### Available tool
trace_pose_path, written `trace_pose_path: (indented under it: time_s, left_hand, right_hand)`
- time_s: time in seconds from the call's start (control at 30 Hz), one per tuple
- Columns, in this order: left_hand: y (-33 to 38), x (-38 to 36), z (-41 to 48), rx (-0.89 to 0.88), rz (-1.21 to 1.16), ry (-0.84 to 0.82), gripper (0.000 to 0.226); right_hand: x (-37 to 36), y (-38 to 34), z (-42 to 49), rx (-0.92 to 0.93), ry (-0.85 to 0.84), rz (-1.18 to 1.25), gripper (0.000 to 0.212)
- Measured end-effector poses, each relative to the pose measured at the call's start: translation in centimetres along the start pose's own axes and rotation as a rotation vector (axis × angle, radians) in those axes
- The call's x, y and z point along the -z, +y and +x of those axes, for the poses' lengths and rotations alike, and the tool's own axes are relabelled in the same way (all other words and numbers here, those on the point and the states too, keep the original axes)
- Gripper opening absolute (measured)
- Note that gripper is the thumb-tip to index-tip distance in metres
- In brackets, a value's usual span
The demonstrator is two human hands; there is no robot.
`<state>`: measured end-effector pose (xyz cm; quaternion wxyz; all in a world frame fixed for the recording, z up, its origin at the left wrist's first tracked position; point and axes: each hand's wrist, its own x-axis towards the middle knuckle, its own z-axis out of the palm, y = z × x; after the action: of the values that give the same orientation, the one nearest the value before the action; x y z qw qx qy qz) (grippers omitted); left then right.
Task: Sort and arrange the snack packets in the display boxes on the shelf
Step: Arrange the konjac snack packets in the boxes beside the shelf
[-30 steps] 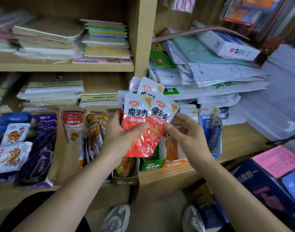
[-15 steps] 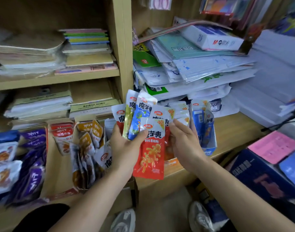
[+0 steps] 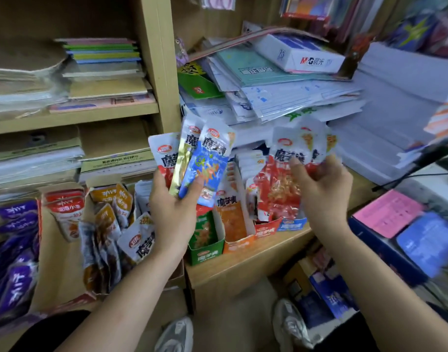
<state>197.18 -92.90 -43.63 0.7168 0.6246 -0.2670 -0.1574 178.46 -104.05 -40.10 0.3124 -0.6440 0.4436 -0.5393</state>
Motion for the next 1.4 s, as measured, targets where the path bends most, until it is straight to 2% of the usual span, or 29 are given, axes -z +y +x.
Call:
trace_pose_path:
  time_s: [0.07,0.17,0.3,0.37,0.57,0.77,0.87,0.93,1.03,1.13,1.23,1.33,1.4]
  left_hand:
    - [-0.1,-0.1,0.3,-0.011,0.013,0.025,0.034]
    - [-0.1,-0.2,0.3,-0.016,0.03,0.035,0.033]
    - [-0.1,-0.3,-0.2,-0.004,0.021,0.015,0.035]
    - [-0.1,-0.3,-0.4,-0.002,0.025,-0.002,0.036]
    - [0.0,-0.1,-0.8,0.012,0.004,-0.047,0.036]
    - [0.2,-0.1,-1.0,-0.015,0.026,-0.053,0.035]
    - [0.1,-0.2,-1.2,-0.006,0.027,-0.065,0.036]
    - [0.0,-0.2,-1.2,-0.004,0.031,-0.073,0.037]
    - [0.0,-0.4,-1.3,-0.006,0.024,-0.089,0.035]
    - [0.0,-0.5,-1.3,0.0,0.024,-0.099,0.035]
    - [-0.2,-0.4,-1.2,0.008,0.018,-0.108,0.036]
    - [-0.1,-0.3,-1.2,0.013,0.011,-0.109,0.037]
    - [-0.1,-0.3,-1.1,0.01,0.002,-0.109,0.038]
  right_hand:
    - [0.9,0.1,0.5,0.075,0.168,-0.061,0.018]
    - [0.3,1.3,0.7,0.046,0.189,-0.08,0.015]
    - [-1.6,3.8,-0.2,0.014,0.0,-0.255,0.022]
    - [-2.2,5.1,-0.9,-0.022,-0.076,-0.222,0.022]
    - [-1.3,6.9,-0.9,-0.042,-0.141,-0.145,0.019]
    - [1.0,6.4,0.9,0.069,-0.496,-0.515,0.009]
    - [1.0,5.6,1.6,0.132,-0.557,-0.648,0.032]
    - [0.2,5.5,1.7,0.143,-0.628,-0.671,0.037]
    - [-0.7,6.0,0.8,0.134,-0.812,-0.709,0.014]
    - [0.2,5.6,0.1,0.109,-0.902,-0.689,0.049]
    - [1.3,5.2,-0.6,0.165,-0.803,-0.55,0.081]
    - [1.1,5.2,-1.9,0.269,-0.783,-0.44,0.089]
    - [0.5,5.5,-2.6,0.312,-0.841,-0.535,0.086]
